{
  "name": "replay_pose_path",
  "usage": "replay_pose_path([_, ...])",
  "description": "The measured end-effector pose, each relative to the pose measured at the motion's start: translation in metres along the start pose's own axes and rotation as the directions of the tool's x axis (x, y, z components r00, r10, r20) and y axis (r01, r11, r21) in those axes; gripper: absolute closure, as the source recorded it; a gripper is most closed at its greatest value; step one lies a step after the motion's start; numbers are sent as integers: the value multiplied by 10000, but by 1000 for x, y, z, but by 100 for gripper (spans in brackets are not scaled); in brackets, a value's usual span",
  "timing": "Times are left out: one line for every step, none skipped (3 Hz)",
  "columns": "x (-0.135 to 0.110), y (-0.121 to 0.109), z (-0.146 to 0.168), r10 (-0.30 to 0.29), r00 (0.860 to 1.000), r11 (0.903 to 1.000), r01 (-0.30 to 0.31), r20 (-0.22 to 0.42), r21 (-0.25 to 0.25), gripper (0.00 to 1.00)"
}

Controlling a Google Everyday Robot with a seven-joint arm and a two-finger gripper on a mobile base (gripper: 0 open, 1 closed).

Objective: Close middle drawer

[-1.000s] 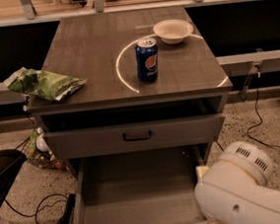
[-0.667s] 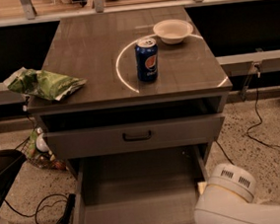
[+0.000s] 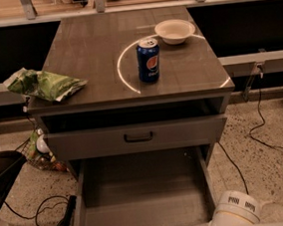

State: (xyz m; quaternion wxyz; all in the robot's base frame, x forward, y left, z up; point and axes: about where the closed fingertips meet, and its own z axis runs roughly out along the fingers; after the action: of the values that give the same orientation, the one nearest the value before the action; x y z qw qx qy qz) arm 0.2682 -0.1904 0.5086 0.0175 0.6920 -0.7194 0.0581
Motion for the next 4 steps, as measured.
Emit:
replay_pose_path([-13,33,29,69,9947,9984,-11,1023,-564,64])
replay_pose_path([-15,32,30,72,9938,9986,-14,1108,-523,87])
replay_pose_path([-15,31,29,66,9941,9988,-12,1084,-497,100])
replay_pose_path([-22,28,40,145,9962,9969,-78,861,-779,100])
